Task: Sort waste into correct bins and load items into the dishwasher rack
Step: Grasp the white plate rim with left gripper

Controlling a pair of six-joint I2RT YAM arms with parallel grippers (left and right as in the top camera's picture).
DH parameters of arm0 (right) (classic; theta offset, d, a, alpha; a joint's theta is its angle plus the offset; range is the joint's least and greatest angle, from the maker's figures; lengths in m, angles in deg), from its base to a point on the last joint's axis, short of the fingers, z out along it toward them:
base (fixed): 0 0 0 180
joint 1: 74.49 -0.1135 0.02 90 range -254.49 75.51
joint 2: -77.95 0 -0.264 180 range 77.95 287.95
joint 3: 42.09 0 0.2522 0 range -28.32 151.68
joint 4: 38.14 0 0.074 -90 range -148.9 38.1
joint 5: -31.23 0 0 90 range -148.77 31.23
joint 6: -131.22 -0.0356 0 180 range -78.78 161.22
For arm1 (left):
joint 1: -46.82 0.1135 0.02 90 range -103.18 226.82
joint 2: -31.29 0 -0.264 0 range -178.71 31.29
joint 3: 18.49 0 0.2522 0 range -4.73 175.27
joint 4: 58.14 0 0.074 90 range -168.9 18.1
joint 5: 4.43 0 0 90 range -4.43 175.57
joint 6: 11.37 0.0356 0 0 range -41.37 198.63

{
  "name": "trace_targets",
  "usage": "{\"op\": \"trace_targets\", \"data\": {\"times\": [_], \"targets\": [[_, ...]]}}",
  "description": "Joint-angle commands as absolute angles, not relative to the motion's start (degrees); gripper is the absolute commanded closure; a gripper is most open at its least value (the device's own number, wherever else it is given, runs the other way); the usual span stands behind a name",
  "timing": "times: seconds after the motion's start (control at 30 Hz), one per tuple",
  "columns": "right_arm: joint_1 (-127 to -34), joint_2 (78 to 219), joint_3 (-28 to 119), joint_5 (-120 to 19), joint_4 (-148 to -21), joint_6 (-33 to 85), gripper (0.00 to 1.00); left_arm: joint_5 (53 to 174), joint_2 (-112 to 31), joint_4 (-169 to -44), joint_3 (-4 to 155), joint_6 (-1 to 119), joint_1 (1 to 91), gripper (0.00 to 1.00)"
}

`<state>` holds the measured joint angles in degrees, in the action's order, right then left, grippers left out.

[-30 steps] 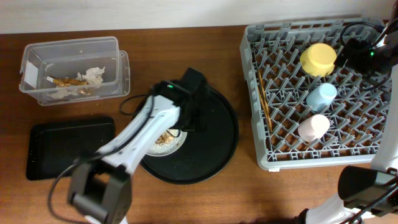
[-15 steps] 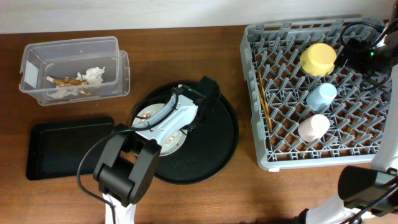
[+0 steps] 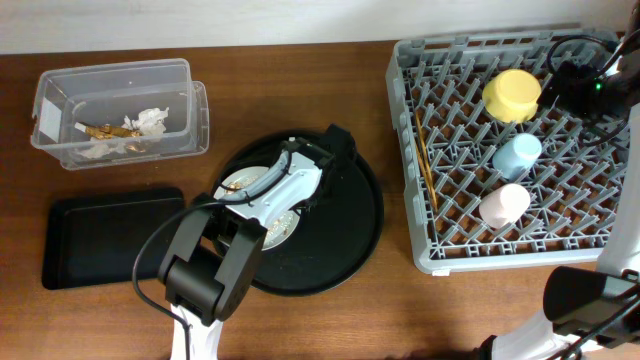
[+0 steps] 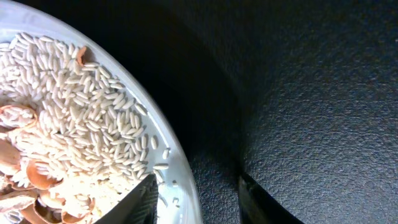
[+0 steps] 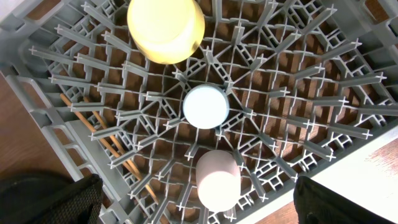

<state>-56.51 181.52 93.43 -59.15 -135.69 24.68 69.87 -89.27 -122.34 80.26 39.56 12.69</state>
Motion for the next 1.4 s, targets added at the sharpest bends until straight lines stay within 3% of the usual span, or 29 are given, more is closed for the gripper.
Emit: {"op": "trace_targets", "data": {"times": [0.0, 0.37, 0.47, 0.9, 1.03, 1.13, 1.2, 1.37], "targets": [[-56.47, 181.94, 93.84, -59.41, -135.69, 24.20, 0.02, 69.67, -91.15, -124.06, 80.90, 39.17, 12.30, 0.64], [-56.47, 181.94, 93.84, -59.44, -135.69, 24.20, 0.01, 69.70, -91.15, -127.54, 83.83, 39.17, 12.30, 0.75], [-56.47, 181.94, 93.84, -59.44, -135.69, 24.20, 0.02, 70.44, -91.17, -127.52, 83.83, 39.14, 12.30, 0.87], [-56.47, 181.94, 93.84, -59.44, -135.69, 24.20, 0.02, 70.74, -91.17, -127.43, 83.83, 39.14, 9.96, 0.95], [-56.47, 181.94, 93.84, -59.44, -135.69, 24.20, 0.02, 70.74, -91.17, -127.47, 83.83, 39.14, 9.96, 0.95], [-56.47, 181.94, 93.84, -59.41, -135.69, 24.20, 0.02, 70.74, -91.19, -127.49, 83.76, 39.17, 9.96, 0.74], [-56.47, 181.94, 93.84, -59.44, -135.69, 24.20, 0.02, 70.74, -91.19, -127.25, 83.43, 39.14, 9.96, 0.70], [-56.47, 181.94, 93.84, -59.44, -135.69, 24.20, 0.01, 70.79, -91.63, -127.47, 82.82, 39.14, 9.74, 0.68]]}}
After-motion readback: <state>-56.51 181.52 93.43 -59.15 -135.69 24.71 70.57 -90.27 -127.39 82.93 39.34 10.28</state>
